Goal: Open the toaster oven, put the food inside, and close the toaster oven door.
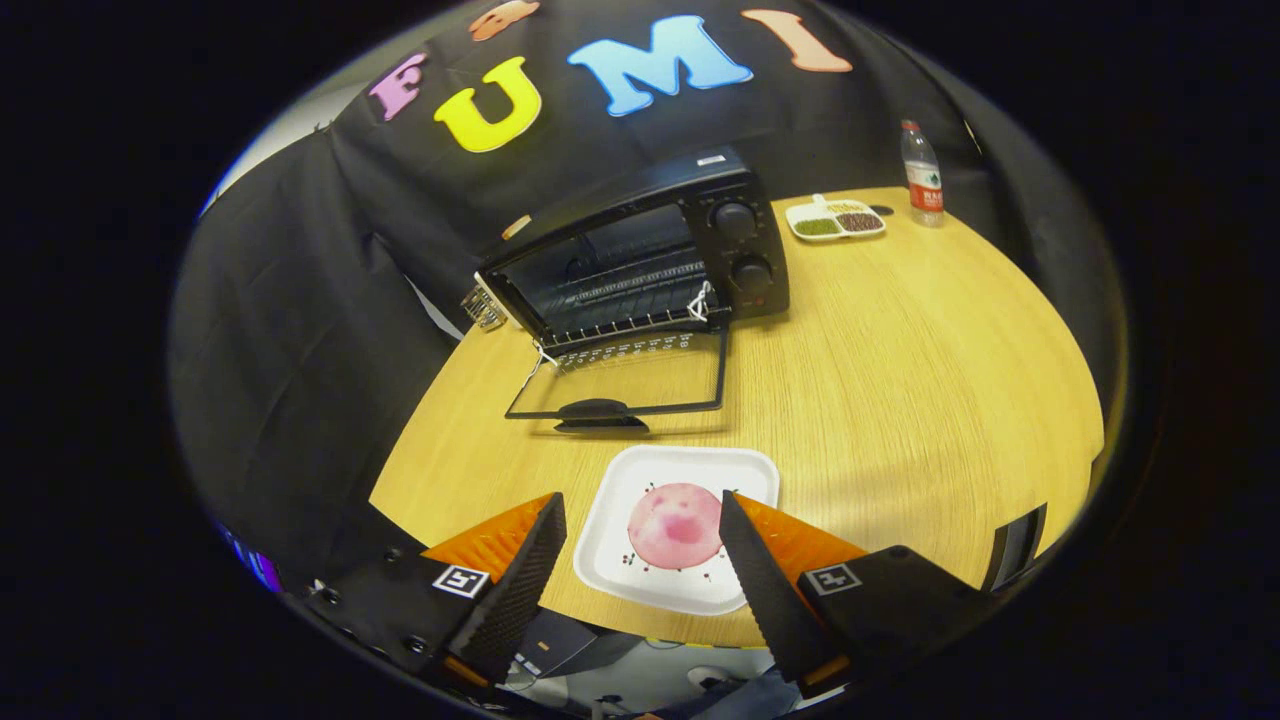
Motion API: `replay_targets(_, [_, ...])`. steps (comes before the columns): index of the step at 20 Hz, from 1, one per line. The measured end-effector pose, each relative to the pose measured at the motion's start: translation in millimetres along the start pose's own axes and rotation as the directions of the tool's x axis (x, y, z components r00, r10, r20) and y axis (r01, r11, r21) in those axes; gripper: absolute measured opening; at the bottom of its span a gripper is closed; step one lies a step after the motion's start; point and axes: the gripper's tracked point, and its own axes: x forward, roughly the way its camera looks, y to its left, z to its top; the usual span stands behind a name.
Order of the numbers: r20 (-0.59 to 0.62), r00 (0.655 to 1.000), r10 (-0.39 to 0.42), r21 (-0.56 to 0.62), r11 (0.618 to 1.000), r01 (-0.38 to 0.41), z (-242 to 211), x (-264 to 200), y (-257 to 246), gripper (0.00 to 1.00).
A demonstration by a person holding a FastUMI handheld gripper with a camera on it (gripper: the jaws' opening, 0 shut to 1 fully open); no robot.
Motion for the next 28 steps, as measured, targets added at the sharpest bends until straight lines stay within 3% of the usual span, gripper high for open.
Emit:
replay_targets(4, [-0.141,0.988,0.065,0.085,0.995,-0.053,-6.4,5.7,-18.2,0.98])
replay_targets(11, [-0.314,0.943,0.106,0.204,0.978,-0.042,-21.1,21.2,-44.4,0.98])
replay_targets(21, [-0.43,0.891,0.144,0.261,0.965,-0.03,-34.7,43.3,-51.9,0.88])
replay_targets(28, [-0.461,0.882,0.099,0.228,0.974,0.01,-41.0,45.6,-68.8,0.44])
